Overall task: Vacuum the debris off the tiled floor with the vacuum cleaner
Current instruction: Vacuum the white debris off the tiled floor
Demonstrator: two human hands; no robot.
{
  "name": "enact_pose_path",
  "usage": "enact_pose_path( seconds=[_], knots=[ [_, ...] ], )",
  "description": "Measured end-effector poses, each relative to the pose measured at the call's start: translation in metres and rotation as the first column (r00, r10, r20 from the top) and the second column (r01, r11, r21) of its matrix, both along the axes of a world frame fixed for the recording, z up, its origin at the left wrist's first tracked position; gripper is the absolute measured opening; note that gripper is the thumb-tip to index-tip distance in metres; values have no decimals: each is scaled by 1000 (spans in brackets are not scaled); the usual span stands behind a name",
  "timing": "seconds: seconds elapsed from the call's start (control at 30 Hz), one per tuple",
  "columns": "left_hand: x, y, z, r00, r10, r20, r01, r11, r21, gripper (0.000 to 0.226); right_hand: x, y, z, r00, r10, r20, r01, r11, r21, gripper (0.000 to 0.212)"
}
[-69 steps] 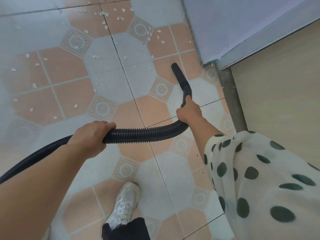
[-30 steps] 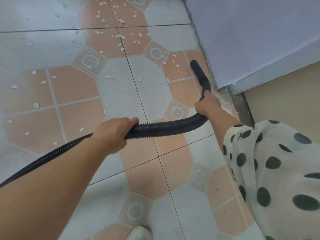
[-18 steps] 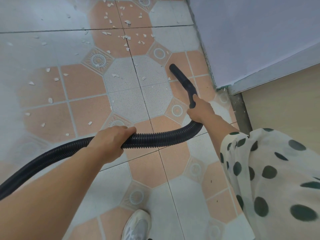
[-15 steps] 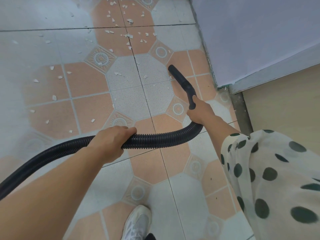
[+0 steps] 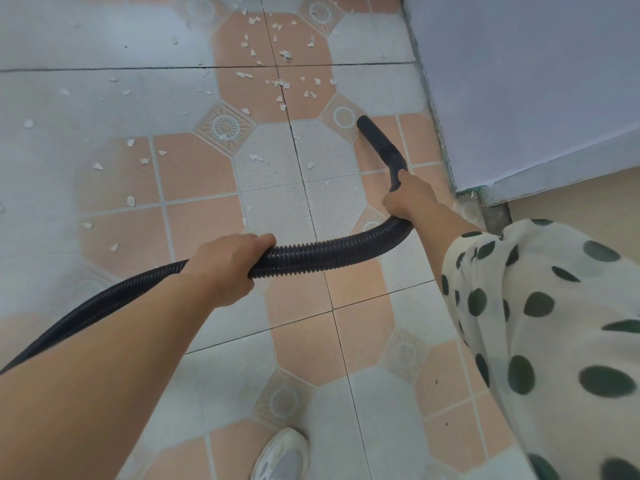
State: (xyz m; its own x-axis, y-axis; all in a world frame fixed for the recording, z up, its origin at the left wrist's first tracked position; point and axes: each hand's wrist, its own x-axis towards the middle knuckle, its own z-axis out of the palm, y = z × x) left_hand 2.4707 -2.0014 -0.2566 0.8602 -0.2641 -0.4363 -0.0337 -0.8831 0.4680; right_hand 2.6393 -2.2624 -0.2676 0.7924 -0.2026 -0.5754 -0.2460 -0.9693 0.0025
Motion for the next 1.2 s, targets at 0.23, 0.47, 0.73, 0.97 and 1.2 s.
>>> enact_pose_path(
  seconds=[0.23,0.47,0.73,0.97,1.2],
  knots=[
    [-16,-18,5,999,-26,-20,26,1000,4,32,-23,-18,4,997,-78,-11,79,997,6,63],
    [-37,-18,20,993,-88,-81,89,996,11,32,-73,-34,15,987,-138,-82,145,986,84,66],
    [-62,-7,46,979,-164,-124,172,984,54,30,-113,-25,29,982,-31,-184,64,983,175,68],
    [-72,4,64,966,-199,-164,212,975,68,28,-123,-5,46,972,29,-231,22,976,216,72],
    [-80,18,72,977,-185,-107,192,980,52,23,-133,-10,52,968,-191,-166,210,972,106,57]
  ],
)
